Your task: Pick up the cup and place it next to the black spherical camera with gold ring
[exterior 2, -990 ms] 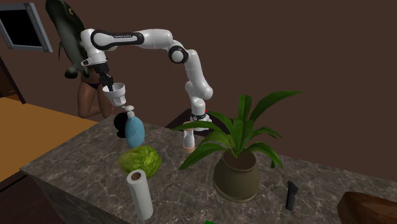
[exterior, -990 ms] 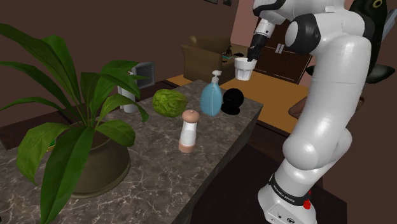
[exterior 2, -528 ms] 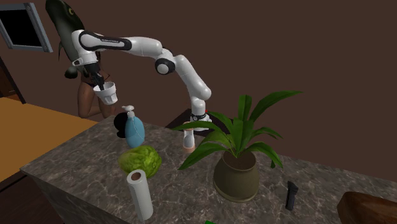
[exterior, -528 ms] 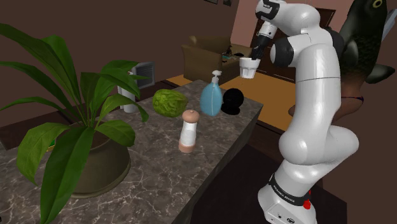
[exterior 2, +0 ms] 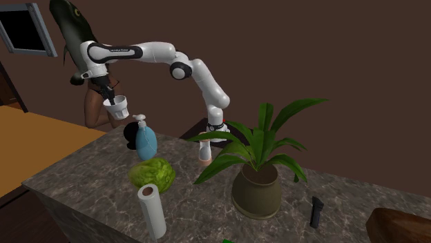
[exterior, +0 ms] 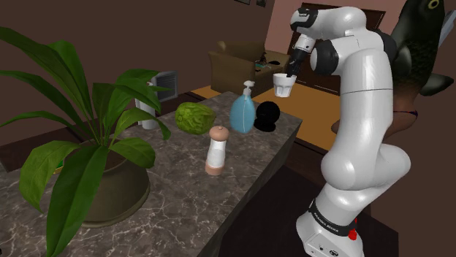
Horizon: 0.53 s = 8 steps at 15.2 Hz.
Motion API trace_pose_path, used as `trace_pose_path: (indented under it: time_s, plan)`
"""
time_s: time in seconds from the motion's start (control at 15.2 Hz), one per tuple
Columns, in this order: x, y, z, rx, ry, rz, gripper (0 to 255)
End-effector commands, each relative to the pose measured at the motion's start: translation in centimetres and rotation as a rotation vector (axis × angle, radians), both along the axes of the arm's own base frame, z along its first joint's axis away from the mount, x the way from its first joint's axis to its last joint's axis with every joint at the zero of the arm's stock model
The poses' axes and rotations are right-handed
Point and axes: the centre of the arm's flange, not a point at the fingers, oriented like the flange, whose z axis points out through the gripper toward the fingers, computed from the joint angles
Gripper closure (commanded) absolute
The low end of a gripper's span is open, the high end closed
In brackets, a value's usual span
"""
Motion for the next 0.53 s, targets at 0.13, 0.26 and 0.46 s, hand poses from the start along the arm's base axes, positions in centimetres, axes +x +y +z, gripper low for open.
trace_pose_path:
  time_s: [0.13, 0.26, 0.46]
  plan:
    - [0.0, 0.0, -2.1, -0.001, -0.001, 0.000, 255]
    - [0.0, 0.0, -3.2, -0.001, -0.001, 0.000, 255]
    - [0.0, 0.0, -4.8, -0.001, -0.001, 0.000, 255]
